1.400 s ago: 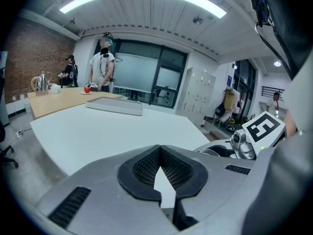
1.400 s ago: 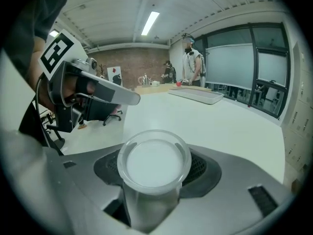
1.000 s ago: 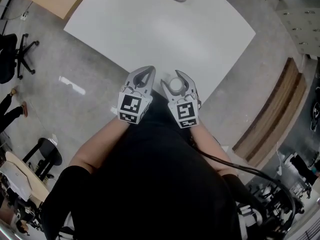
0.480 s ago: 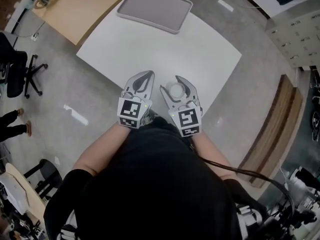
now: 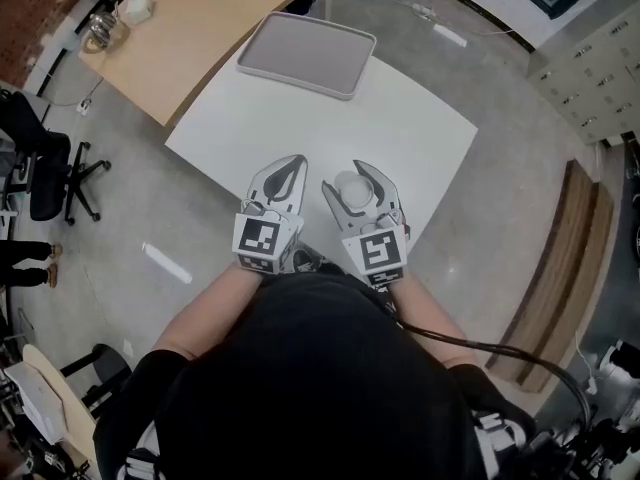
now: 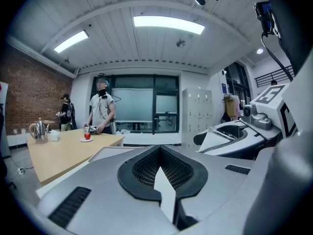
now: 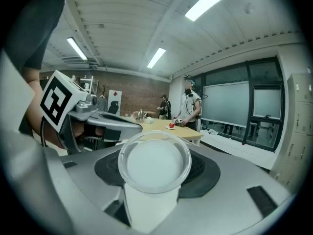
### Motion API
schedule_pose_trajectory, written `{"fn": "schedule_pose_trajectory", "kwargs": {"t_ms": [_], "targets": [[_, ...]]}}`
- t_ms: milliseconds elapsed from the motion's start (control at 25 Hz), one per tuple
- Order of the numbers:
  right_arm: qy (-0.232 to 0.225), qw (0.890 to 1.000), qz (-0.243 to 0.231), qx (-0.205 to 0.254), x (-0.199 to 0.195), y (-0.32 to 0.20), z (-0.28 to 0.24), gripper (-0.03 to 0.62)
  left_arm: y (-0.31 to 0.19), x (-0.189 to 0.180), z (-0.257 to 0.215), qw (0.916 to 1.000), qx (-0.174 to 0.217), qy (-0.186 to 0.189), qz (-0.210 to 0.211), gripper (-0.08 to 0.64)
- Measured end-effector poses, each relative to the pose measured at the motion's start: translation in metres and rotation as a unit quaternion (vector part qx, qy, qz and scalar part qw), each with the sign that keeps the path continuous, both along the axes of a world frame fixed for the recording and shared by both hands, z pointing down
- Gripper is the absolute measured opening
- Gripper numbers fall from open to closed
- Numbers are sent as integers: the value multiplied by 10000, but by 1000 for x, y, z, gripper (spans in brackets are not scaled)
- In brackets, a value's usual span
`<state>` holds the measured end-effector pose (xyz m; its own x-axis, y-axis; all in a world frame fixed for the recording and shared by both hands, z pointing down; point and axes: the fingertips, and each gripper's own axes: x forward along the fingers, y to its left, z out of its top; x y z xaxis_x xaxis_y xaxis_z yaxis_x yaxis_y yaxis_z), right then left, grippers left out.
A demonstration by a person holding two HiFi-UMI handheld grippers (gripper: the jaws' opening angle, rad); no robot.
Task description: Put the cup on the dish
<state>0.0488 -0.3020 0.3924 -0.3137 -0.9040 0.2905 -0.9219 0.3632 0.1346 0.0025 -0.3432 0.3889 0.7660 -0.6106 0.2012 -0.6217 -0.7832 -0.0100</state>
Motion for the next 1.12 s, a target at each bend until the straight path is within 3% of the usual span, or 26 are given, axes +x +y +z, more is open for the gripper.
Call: {"fn": "schedule_pose_trajectory", "kwargs": {"t_ms": [240,440,760,1120], "targets": [[-327,9994,48,131,10,-9,-43,258,-5,9,-12,9998,-152,78,-97,8],[-758,9970,-8,161,18,-19,-91,258,-14,9,-33,9995,-9,234,-198,8],[-548,9973,80,479,29,-40,-151,258,-25,5,-63,9979,229,543,-280,8],[-558,9975,-286,337,26,-51,-145,258,-41,12,-87,9969,384,477,-492,8]]}}
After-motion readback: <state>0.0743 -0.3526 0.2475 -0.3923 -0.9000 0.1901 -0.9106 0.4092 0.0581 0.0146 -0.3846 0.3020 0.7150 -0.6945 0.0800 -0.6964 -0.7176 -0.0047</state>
